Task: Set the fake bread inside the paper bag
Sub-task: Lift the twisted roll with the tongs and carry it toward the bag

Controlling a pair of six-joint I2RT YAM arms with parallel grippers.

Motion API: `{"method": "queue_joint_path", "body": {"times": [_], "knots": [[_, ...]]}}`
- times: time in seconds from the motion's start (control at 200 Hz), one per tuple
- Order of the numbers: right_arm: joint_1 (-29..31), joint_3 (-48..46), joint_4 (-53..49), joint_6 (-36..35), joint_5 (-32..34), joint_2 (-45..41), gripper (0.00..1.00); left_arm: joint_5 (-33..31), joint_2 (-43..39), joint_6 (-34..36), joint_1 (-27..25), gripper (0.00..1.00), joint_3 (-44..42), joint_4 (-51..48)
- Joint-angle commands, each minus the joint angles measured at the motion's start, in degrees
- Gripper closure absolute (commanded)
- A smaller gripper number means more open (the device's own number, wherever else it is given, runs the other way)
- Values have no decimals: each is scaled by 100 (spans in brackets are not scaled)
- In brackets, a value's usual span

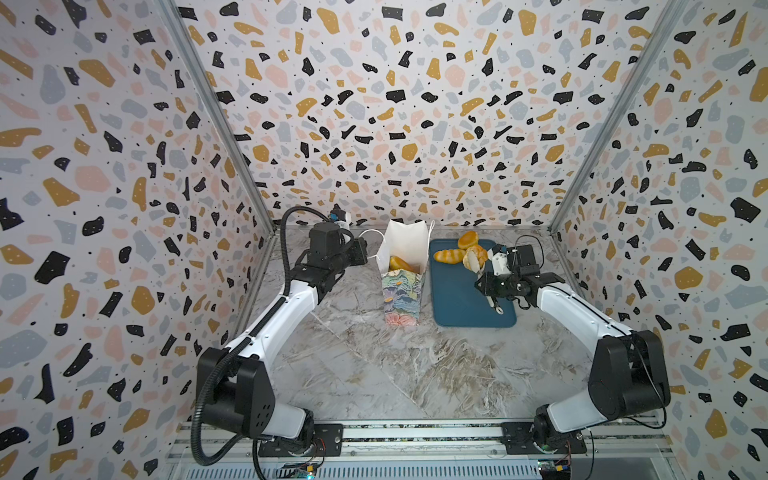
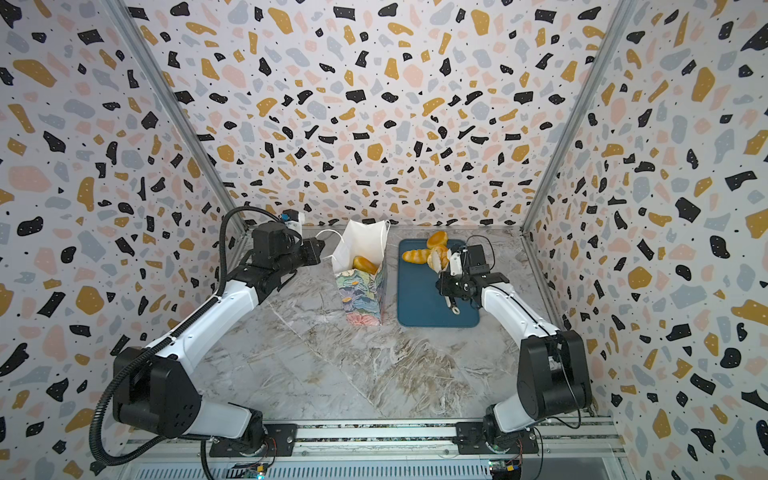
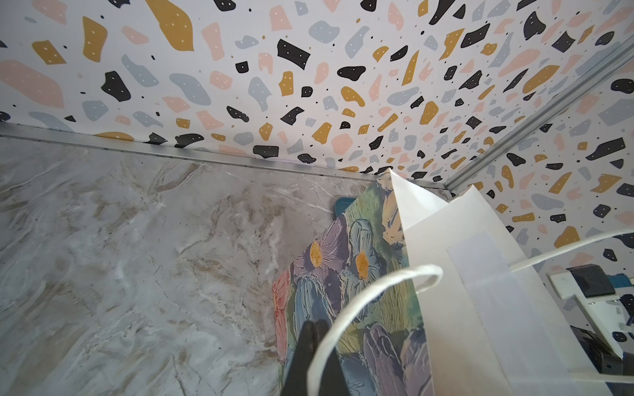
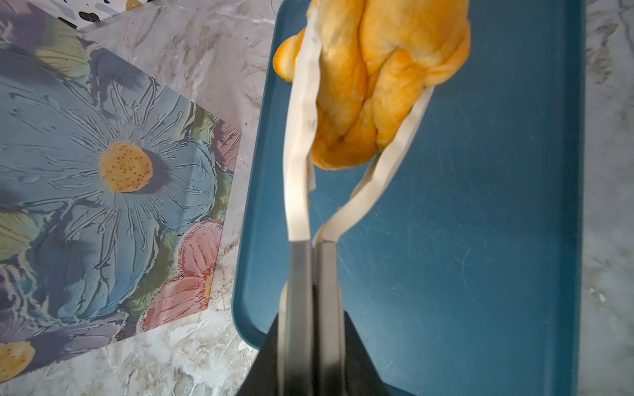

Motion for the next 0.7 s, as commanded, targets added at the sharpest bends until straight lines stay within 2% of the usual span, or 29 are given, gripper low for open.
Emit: {"method": "queue_joint_path", "body": {"times": [0.0, 0.35, 0.696], "knots": [[22, 16, 269, 87, -37, -388, 78, 106, 32, -33, 27, 100, 108, 113], [119, -124, 483, 265, -186, -771, 79, 62, 20, 2, 26, 100, 109, 107], [342, 113, 523, 441, -32, -1028, 79, 104, 41, -13, 28, 100, 120, 98]]}}
